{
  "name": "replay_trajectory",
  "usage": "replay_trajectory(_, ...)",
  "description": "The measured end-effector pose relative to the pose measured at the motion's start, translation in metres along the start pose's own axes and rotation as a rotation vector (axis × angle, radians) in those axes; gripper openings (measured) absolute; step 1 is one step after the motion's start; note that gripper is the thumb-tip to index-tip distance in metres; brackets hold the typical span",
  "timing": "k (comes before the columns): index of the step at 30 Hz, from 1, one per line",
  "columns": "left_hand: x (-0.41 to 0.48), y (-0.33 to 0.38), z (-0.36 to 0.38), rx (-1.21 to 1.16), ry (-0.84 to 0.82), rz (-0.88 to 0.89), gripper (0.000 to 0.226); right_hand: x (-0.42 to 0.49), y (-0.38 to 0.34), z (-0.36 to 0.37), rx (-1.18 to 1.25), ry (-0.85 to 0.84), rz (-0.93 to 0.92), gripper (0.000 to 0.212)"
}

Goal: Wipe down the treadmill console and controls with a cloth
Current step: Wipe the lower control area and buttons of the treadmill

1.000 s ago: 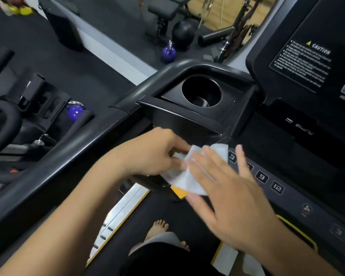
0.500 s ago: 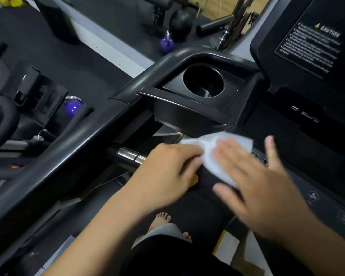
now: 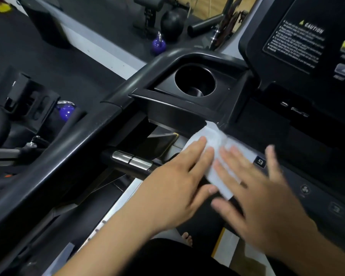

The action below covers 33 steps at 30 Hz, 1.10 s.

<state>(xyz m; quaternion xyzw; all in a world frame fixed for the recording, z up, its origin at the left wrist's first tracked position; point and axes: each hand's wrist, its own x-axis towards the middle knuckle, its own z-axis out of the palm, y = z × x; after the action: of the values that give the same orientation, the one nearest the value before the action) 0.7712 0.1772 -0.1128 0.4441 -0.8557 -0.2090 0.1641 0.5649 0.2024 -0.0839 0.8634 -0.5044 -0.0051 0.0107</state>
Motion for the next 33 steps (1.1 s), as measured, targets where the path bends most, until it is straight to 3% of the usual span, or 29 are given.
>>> replay_trajectory(3,-0.018,-0.003,0.006,0.096,0.068,0.041,0.059,-0.014,0.002,0.005,-0.015,-0.026,-0.069,0.065)
replay_trajectory(8,0.002,0.006,0.017,0.221,0.127,0.119,0.063,0.007,0.021,-0.011,-0.001,-0.009,0.117,0.067)
replay_trajectory(13,-0.029,0.020,0.034,0.391,0.100,0.115,0.070,-0.023,0.010,0.005,-0.036,0.002,-0.034,0.069)
replay_trajectory(17,-0.010,0.021,0.032,0.505,0.126,0.127,0.074,0.000,0.032,-0.012,-0.032,-0.023,0.104,0.067)
replay_trajectory(23,-0.034,0.029,0.042,0.491,0.129,0.133,0.073,-0.030,0.006,0.006,0.010,0.001,-0.022,0.067)
replay_trajectory(28,0.004,0.031,0.027,0.519,0.141,0.066,0.073,0.012,0.023,-0.014,0.028,-0.042,0.191,0.070)
replay_trajectory(33,-0.022,0.035,0.045,0.419,0.158,0.130,0.072,-0.017,-0.003,-0.001,0.095,-0.028,0.133,0.066)
